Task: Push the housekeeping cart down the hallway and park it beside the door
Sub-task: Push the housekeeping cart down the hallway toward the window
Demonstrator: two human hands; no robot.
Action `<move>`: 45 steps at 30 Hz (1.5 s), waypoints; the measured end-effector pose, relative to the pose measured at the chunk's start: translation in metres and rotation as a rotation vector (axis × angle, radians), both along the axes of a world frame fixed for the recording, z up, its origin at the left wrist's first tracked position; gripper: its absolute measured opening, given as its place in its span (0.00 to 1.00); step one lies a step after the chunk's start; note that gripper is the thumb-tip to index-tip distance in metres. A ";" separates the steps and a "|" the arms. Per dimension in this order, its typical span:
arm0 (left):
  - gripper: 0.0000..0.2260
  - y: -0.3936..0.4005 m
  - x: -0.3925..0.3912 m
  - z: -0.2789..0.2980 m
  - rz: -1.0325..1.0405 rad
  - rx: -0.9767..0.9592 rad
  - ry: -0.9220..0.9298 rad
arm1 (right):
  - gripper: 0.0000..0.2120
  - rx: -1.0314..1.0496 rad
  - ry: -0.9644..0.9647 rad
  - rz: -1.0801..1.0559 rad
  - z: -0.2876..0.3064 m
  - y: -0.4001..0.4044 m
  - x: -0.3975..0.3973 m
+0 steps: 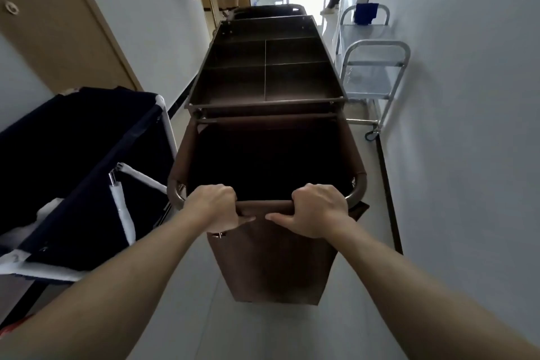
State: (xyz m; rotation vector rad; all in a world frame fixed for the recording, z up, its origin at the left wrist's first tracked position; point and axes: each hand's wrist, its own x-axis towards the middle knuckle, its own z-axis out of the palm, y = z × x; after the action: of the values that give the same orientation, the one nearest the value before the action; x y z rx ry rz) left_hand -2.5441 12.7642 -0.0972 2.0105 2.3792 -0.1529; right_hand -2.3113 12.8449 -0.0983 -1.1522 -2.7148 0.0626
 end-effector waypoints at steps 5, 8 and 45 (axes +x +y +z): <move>0.31 0.060 -0.013 -0.001 0.003 -0.005 0.014 | 0.38 0.012 -0.011 0.020 -0.004 0.062 -0.013; 0.30 0.095 -0.023 -0.002 0.008 0.004 -0.001 | 0.37 0.031 -0.020 0.025 -0.005 0.098 -0.024; 0.25 0.540 -0.270 -0.004 -0.114 0.054 -0.014 | 0.35 0.104 -0.013 -0.049 -0.006 0.530 -0.266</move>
State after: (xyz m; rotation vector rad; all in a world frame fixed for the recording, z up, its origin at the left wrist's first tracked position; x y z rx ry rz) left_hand -2.8141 13.3044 -0.1010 2.1647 2.2846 -0.0766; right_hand -2.5776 13.3753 -0.1044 -1.1917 -2.6642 -0.0923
